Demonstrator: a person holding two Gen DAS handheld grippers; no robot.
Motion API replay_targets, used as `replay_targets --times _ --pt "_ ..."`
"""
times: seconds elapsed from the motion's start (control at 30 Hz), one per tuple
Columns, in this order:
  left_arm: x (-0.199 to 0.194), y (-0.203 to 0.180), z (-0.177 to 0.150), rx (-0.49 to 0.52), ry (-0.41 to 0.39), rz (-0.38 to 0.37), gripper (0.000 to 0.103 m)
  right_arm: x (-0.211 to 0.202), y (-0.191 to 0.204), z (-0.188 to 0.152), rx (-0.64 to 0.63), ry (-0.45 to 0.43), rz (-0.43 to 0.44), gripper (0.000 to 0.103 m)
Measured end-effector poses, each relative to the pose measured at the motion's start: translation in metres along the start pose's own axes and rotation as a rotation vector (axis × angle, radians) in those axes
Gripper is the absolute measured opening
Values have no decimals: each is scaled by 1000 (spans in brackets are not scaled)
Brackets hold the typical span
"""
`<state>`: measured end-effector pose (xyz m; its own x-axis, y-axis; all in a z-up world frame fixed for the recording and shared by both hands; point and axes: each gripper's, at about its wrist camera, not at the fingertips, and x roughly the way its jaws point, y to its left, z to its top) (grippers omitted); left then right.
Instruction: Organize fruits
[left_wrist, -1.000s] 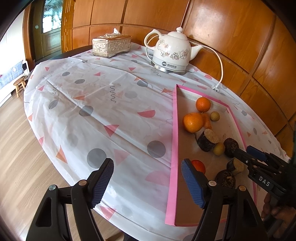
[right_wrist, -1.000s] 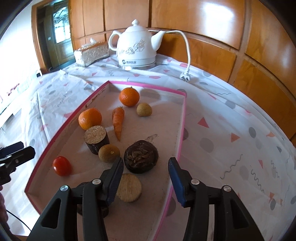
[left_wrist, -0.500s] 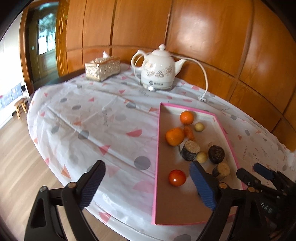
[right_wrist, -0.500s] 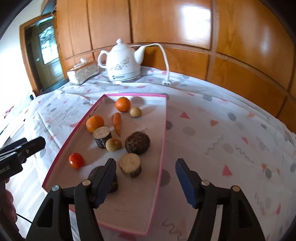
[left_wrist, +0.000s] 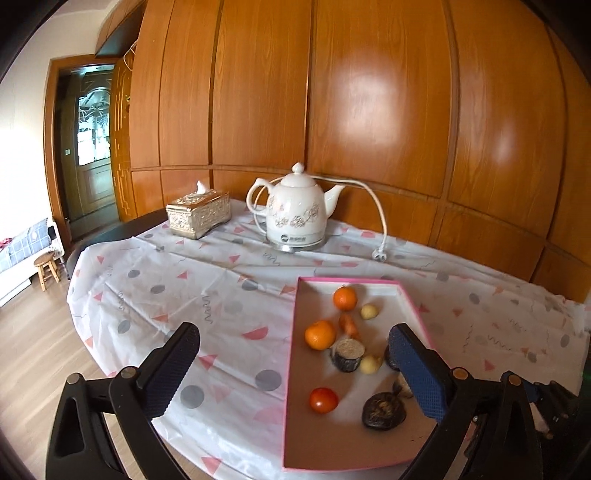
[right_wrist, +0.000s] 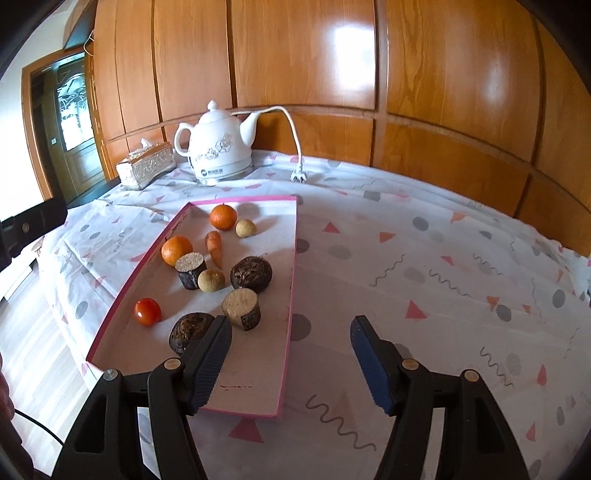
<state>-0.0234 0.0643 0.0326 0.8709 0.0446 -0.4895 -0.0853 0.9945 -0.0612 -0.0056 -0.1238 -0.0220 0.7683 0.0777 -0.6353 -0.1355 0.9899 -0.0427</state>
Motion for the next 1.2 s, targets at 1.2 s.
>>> replay_targets --times 1.2 --pt "12 -8 -19 5 58 82 103 -2 3 -6 -8 -14 -14 68"
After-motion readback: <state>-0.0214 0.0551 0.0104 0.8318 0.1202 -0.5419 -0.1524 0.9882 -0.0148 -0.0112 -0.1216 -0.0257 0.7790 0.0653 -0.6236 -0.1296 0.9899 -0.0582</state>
